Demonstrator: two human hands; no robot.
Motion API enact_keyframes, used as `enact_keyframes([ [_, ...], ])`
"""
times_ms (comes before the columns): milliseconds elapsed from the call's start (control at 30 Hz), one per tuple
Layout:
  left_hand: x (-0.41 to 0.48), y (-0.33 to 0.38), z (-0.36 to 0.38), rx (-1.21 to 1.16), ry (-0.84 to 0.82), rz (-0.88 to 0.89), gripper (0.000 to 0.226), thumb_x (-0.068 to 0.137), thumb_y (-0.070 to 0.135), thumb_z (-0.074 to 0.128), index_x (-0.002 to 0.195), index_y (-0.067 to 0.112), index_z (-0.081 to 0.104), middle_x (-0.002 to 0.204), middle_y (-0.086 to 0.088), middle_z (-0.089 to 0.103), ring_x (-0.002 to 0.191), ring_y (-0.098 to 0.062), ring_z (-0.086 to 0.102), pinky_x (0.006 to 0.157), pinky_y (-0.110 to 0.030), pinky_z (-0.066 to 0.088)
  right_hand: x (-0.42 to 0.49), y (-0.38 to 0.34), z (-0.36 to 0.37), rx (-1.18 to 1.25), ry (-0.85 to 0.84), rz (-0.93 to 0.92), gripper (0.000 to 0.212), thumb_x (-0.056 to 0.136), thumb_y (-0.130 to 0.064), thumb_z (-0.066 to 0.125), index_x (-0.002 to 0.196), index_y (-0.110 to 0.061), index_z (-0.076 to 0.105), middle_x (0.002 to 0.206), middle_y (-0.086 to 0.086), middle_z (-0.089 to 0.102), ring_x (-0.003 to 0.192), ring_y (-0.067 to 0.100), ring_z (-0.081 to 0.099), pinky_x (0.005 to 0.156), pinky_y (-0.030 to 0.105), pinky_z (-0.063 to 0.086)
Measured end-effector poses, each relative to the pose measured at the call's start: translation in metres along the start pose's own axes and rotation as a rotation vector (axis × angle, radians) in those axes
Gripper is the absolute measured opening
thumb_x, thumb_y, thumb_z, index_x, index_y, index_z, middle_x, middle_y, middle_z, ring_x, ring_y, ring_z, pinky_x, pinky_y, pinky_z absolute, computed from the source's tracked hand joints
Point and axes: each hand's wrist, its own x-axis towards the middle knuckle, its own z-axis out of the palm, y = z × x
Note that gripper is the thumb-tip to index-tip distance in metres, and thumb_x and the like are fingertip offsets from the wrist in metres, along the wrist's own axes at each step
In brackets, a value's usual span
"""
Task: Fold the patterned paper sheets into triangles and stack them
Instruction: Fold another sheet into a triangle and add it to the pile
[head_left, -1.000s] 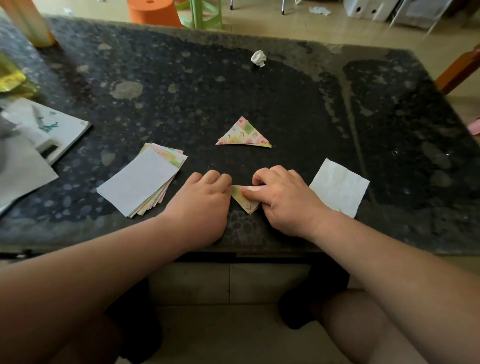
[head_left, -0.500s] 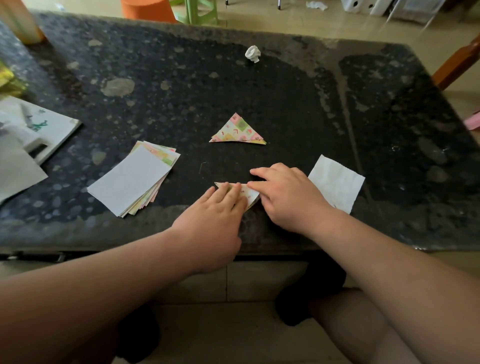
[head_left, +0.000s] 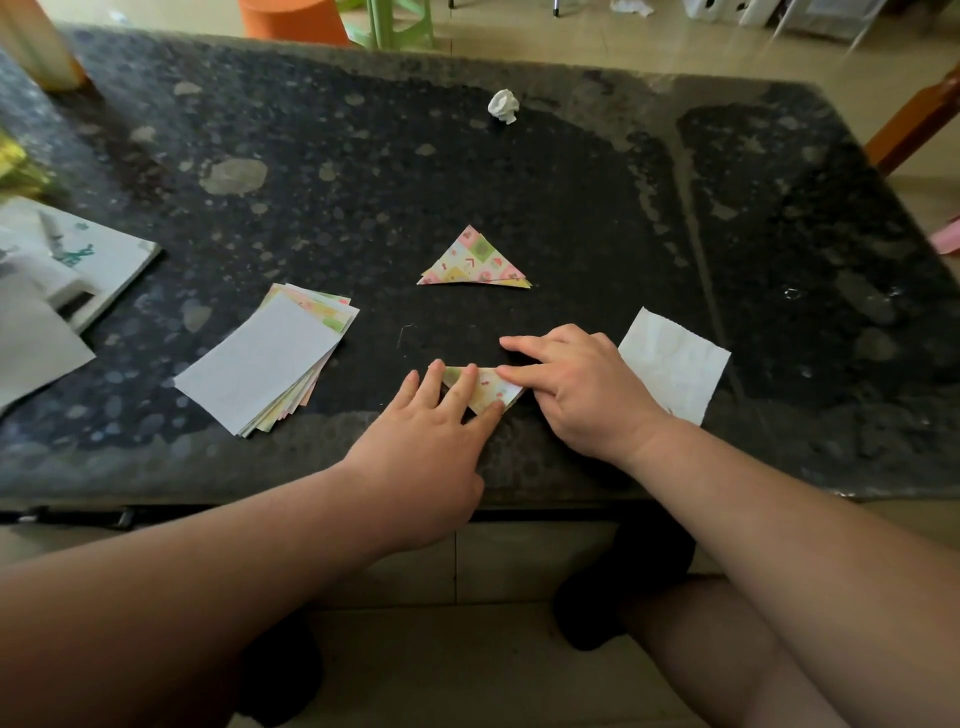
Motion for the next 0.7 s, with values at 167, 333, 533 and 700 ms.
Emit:
enact_keyframes([
  [167, 0.004, 0.001, -0.003, 0.005, -0.012, -0.015, 0.075, 0.100, 0.039, 0.038, 0.162, 0.030, -0.003, 0.169, -0.013, -0.015, 0.154, -0.042, -0.011, 0.126, -0.054, -0.002, 0.000, 0.000, 0.002, 0.072, -0.005, 0.038, 0.044, 0.093, -0.019, 0.047, 0.124, -0.033, 0.075, 0.144, -0.009, 0.061, 0.117, 0.023, 0.054, 0.087, 0.042, 0.038],
  [333, 0.004, -0.002, 0.000, -0.028, 0.007, -0.031, 0.079, 0.096, 0.040, 0.044, 0.161, 0.037, -0.001, 0.169, -0.009, -0.014, 0.155, -0.039, -0.010, 0.125, -0.056, 0.001, -0.001, 0.000, 0.001, 0.074, -0.020, 0.038, 0.045, 0.093, -0.020, 0.046, 0.127, -0.033, 0.073, 0.145, -0.009, 0.060, 0.118, 0.022, 0.053, 0.089, 0.044, 0.040],
  [533, 0.004, -0.006, -0.002, -0.059, -0.003, -0.025, 0.082, 0.093, 0.041, 0.048, 0.160, 0.042, -0.001, 0.170, -0.008, -0.014, 0.156, -0.034, -0.010, 0.125, -0.053, 0.004, -0.002, -0.003, -0.004, 0.049, -0.090, 0.044, 0.049, 0.095, -0.020, 0.041, 0.133, -0.033, 0.069, 0.151, -0.009, 0.055, 0.126, 0.020, 0.049, 0.097, 0.041, 0.036],
  [700, 0.004, -0.004, -0.006, -0.069, -0.029, -0.046, 0.088, 0.090, 0.039, 0.052, 0.160, 0.042, -0.001, 0.170, -0.005, -0.011, 0.156, -0.033, -0.009, 0.124, -0.058, 0.004, 0.005, -0.028, -0.021, -0.022, -0.204, 0.129, 0.063, 0.087, -0.023, 0.031, 0.142, -0.028, 0.062, 0.158, -0.004, 0.046, 0.138, 0.022, 0.041, 0.109, 0.044, 0.034],
])
